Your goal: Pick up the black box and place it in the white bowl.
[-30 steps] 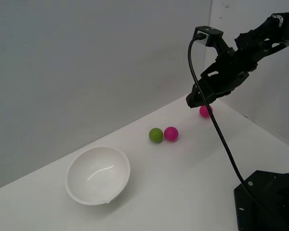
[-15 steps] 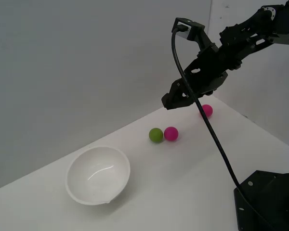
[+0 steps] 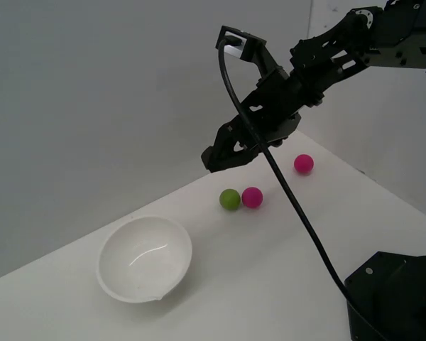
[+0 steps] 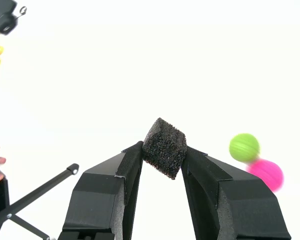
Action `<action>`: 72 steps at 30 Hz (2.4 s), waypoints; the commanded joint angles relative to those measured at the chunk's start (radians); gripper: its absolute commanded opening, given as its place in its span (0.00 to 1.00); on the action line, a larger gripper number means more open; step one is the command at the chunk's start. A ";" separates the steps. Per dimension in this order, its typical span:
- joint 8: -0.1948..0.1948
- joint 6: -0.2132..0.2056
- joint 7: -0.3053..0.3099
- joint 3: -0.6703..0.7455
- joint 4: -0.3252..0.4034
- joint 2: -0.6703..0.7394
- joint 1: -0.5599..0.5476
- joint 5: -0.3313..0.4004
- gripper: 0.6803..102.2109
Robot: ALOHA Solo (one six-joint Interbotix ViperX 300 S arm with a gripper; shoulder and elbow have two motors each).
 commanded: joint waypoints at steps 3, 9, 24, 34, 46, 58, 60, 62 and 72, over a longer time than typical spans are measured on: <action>-0.005 -0.041 -0.038 -0.015 -0.029 -0.018 -0.066 -0.034 0.32; -0.005 -0.052 -0.095 -0.063 -0.031 -0.064 -0.132 -0.037 0.32; -0.005 -0.089 -0.207 -0.199 -0.087 -0.202 -0.310 -0.094 0.32; -0.003 -0.092 -0.256 -0.270 -0.106 -0.273 -0.387 -0.110 0.32; 0.049 -0.080 -0.267 -0.316 -0.107 -0.319 -0.387 -0.112 0.33; 0.052 -0.080 -0.267 -0.307 -0.106 -0.311 -0.385 -0.110 0.70; 0.052 -0.080 -0.267 -0.305 -0.106 -0.311 -0.387 -0.110 0.82; 0.052 -0.080 -0.267 -0.302 -0.106 -0.308 -0.387 -0.110 0.94; 0.051 -0.081 -0.267 -0.290 -0.106 -0.296 -0.387 -0.110 0.98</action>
